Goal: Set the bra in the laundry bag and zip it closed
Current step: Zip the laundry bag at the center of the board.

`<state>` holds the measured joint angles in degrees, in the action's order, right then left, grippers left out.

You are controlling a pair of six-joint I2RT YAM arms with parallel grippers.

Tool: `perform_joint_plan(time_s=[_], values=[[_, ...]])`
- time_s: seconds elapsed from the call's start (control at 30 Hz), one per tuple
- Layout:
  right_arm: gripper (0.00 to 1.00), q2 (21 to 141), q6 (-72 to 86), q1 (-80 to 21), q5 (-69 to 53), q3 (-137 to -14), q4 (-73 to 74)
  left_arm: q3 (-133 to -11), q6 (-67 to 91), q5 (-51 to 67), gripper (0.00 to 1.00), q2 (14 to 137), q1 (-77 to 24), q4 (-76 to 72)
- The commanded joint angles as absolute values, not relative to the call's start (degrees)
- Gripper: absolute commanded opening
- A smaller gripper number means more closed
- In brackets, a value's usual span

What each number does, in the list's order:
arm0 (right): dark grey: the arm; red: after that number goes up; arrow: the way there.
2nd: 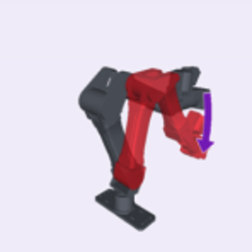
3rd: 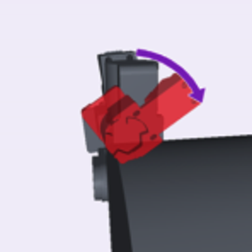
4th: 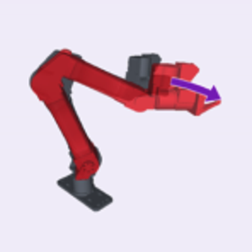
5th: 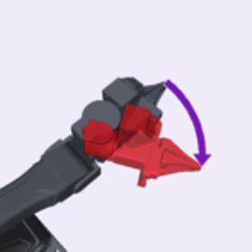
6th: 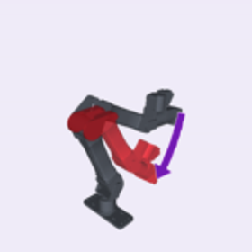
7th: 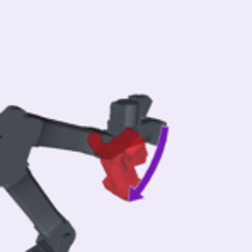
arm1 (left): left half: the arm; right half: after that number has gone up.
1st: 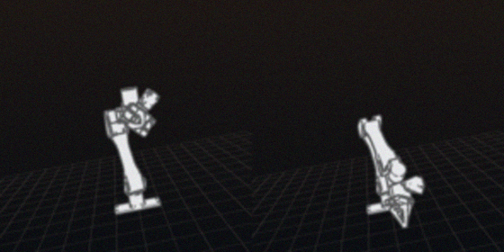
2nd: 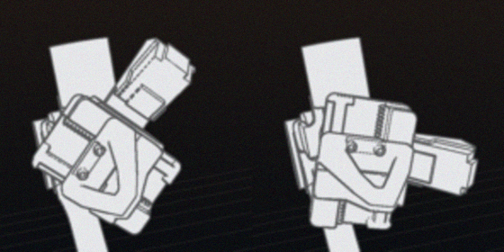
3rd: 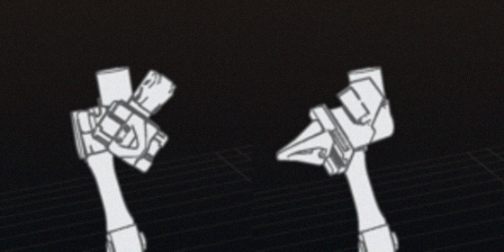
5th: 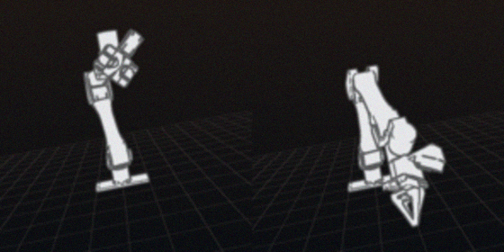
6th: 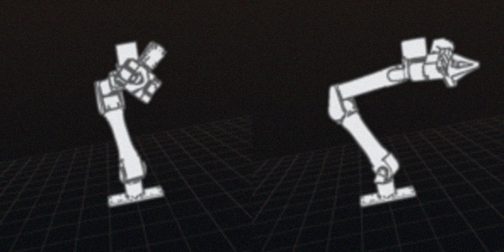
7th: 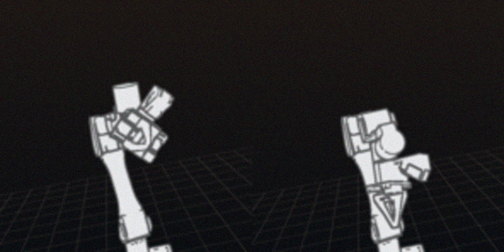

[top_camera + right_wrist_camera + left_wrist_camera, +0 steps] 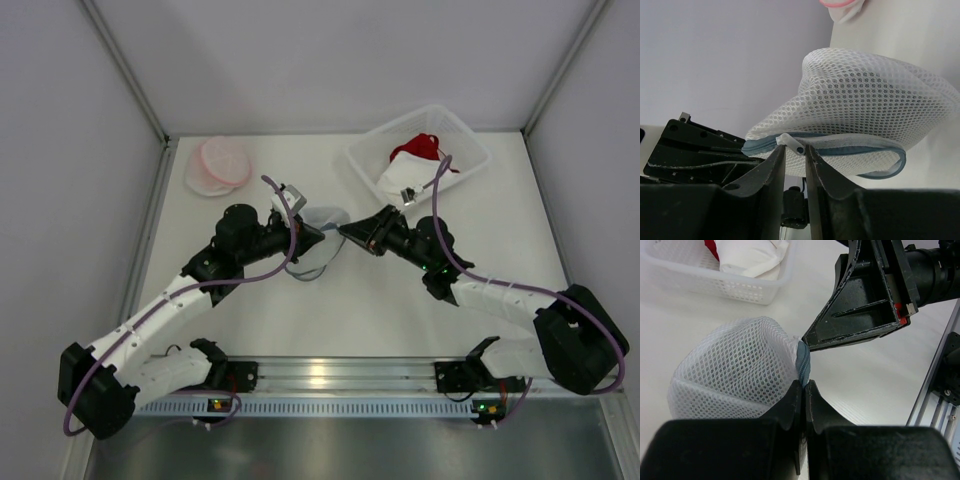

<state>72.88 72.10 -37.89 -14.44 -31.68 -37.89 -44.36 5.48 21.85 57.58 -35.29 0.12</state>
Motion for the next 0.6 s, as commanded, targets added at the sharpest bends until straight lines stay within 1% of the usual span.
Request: perform_joint_plan(time_s=[0.0, 0.13, 0.23, 0.3, 0.4, 0.57], values=[[0.23, 71.46, 71.02, -39.02, -13.54, -33.14, -42.80, -44.38, 5.62, 23.29, 0.00, 56.69, -35.42, -3.78], [0.21, 70.23, 70.05, -39.02, -12.22, -33.05, -42.02, -44.21, 5.54, 23.29, 0.00, 56.69, -35.51, -3.87], [0.17, 70.14, 69.26, -38.94, -11.95, -33.13, -42.01, -44.12, 5.45, 23.73, 0.00, 56.60, -35.42, -3.78], [0.12, 70.22, 68.73, -38.94, -12.04, -33.13, -42.10, -44.21, 5.62, 23.99, 0.00, 56.60, -35.42, -3.87], [0.09, 70.05, 68.38, -39.02, -11.95, -33.05, -42.19, -44.21, 5.80, 25.22, 0.00, 56.78, -35.42, -3.87], [0.09, 69.79, 68.20, -38.94, -11.87, -33.13, -42.27, -44.21, 5.89, 25.66, 0.00, 57.04, -35.42, -3.78]])
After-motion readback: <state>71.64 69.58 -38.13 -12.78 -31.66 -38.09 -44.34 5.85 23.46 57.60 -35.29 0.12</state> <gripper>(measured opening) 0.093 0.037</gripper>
